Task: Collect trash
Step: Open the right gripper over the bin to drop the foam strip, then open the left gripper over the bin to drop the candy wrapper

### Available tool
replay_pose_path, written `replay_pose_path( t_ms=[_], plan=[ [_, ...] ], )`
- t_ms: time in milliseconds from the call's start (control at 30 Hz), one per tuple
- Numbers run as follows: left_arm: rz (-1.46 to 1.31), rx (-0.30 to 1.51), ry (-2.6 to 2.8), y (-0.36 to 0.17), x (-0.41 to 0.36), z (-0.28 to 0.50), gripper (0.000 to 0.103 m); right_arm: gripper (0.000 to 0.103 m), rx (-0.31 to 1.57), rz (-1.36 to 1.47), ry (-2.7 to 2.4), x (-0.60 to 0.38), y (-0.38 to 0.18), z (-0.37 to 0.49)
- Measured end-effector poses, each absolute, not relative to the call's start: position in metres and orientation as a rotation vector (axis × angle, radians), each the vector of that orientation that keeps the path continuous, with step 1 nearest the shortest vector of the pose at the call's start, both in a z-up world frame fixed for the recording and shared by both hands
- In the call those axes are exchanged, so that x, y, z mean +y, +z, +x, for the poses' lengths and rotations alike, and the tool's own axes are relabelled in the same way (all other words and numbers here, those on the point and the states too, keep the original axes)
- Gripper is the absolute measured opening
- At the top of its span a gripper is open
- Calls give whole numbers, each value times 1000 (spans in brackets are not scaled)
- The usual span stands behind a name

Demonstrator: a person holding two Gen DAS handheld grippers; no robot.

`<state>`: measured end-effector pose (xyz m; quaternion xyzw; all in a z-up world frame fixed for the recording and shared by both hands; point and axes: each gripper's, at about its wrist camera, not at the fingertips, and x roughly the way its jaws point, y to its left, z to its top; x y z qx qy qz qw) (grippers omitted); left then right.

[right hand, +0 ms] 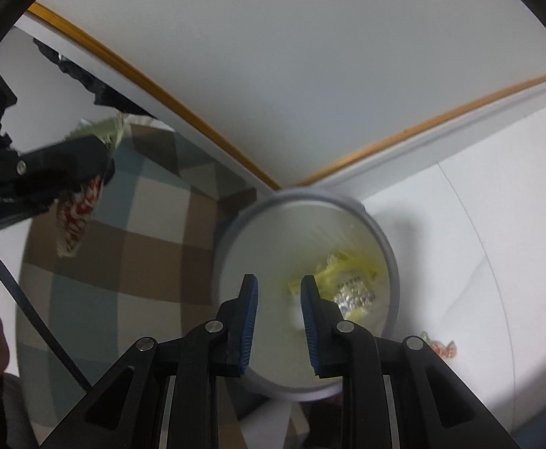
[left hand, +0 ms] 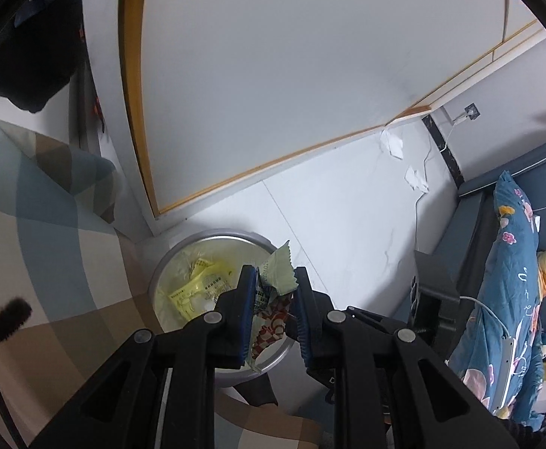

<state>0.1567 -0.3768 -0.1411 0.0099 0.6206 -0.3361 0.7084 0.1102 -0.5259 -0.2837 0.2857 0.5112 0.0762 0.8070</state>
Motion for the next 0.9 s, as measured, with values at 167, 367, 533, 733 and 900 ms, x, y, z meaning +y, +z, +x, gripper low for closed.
replay_pose_path(
  t_ms=[167, 367, 533, 733, 900],
  plan=[
    [46, 1439, -717, -152, -384, 158, 16, 29, 1095, 624, 140, -531, -283, 94],
    [61, 1506, -696, -164, -388, 155, 16, 41, 1056, 696, 60, -554, -274, 67],
    [79, 1529, -712, -164, -392, 153, 18, 45, 996, 721, 21, -568, -263, 55],
    [81, 1479, -704, -151, -387, 149, 46, 47, 962, 709, 26, -568, -250, 55],
    [106, 1385, -674, -135, -379, 143, 46, 55, 954, 689, 39, -565, -239, 60]
  ],
)
